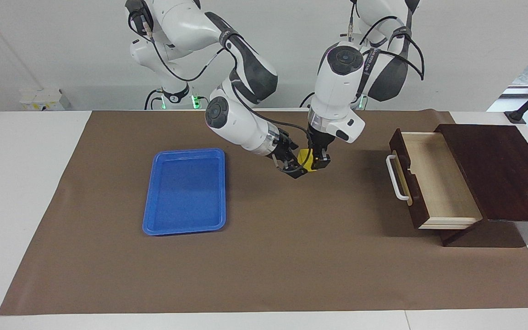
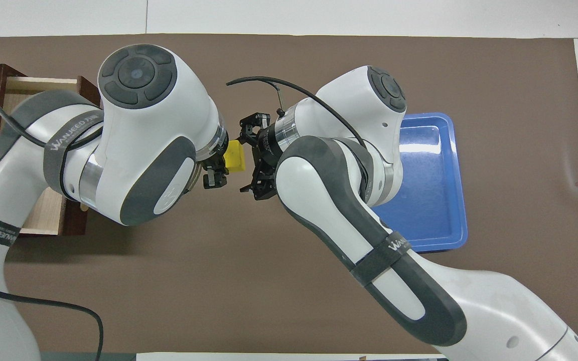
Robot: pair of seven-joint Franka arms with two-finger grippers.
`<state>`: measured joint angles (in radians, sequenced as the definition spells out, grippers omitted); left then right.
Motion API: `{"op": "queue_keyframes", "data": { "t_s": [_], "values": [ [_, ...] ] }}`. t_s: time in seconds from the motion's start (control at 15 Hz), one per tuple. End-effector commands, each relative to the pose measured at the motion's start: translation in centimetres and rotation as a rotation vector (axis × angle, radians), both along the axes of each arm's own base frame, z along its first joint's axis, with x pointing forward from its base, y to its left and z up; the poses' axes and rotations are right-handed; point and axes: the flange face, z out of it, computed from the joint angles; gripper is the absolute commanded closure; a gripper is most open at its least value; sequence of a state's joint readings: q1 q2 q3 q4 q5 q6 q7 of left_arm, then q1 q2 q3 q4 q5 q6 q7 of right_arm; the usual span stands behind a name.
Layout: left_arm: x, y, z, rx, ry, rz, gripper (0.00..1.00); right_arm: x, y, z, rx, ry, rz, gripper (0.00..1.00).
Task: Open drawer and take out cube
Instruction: 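Grasp the cube with the right gripper and open the left gripper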
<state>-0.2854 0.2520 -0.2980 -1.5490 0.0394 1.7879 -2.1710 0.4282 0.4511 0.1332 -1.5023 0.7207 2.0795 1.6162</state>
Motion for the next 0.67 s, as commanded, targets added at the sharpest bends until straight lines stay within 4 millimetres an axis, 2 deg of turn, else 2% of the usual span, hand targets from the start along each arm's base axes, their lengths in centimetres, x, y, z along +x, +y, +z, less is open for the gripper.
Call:
{"op": "queue_keyframes", "data": {
  "t_s": [0.0,0.2,0.33,0.4,0.47,0.6],
  "values": [
    [-0.51,-0.45,0.0,-0.008,-0.004,0.011,1.0,0.27,0.26,0.05,0.011,0.006,-0.023,0.0],
    [-0.68,-0.41,-0.2,-0.006,-0.002,0.01,1.0,0.27,0.25,-0.01,0.012,0.007,-0.025,0.01],
    [-0.73,-0.39,-0.3,-0.003,0.002,0.01,1.0,0.36,0.14,-0.11,0.011,0.009,-0.036,0.38],
    [-0.71,-0.39,-0.23,-0.004,0.001,0.01,1.0,0.45,0.11,-0.06,0.009,0.021,-0.062,0.79],
    [-0.73,-0.39,-0.3,-0.003,0.002,0.01,1.0,0.62,-0.01,0.0,0.008,0.027,-0.084,1.0],
    [-0.82,-0.33,-0.46,0.002,0.006,0.009,1.0,0.94,-0.53,0.04,0.008,0.031,-0.093,1.0]
  ]
}}
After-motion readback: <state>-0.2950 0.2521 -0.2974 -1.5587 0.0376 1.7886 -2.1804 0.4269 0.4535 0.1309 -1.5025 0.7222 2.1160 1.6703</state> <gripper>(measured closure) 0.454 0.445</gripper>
